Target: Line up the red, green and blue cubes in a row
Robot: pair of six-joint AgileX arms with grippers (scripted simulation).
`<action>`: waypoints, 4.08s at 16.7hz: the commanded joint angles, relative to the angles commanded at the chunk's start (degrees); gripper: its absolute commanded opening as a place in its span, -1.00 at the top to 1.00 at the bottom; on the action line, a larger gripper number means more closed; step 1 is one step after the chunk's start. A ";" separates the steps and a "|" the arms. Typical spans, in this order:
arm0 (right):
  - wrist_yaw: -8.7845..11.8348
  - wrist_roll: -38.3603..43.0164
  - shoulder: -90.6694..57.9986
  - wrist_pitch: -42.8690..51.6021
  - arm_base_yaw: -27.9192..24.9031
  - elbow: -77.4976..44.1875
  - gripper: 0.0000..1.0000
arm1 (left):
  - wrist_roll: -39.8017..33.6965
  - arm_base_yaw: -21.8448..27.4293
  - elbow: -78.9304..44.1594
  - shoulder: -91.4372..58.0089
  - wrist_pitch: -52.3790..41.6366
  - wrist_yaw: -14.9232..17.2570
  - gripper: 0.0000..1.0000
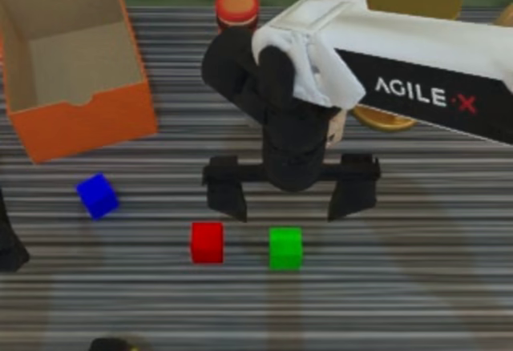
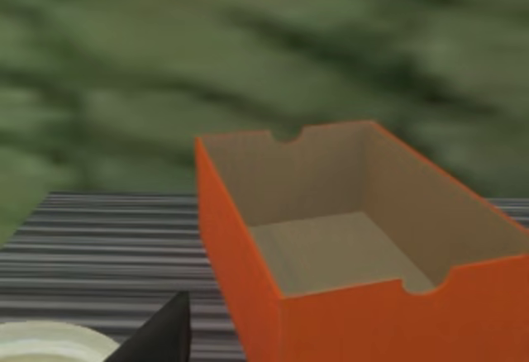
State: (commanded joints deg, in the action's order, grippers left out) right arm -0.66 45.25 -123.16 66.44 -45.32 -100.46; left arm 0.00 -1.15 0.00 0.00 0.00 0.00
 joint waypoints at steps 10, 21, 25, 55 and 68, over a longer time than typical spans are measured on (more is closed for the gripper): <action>-3.48 -9.03 18.19 -9.68 7.71 16.61 -1.00 | 7.84 2.07 -15.49 -18.00 -10.46 0.13 -1.00; -5.70 -32.61 75.97 -36.18 29.68 69.83 -1.00 | 29.28 7.42 -54.75 -78.41 -40.23 -0.29 -1.00; -3.51 -39.15 98.58 -48.10 36.81 85.99 -1.00 | 36.17 9.30 -67.73 -96.64 -49.63 -0.27 -1.00; 0.66 -45.25 123.16 -66.44 44.75 100.46 -1.00 | 43.61 11.25 -74.44 -122.05 -42.39 0.14 -0.55; 0.66 -45.25 123.16 -66.44 44.75 100.46 -1.00 | 43.61 11.25 -74.44 -122.05 -42.39 0.14 1.00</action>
State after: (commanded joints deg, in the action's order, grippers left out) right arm 0.00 0.00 0.00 0.00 -0.57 0.00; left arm 43.61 10.11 -74.44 -122.05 -42.39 0.14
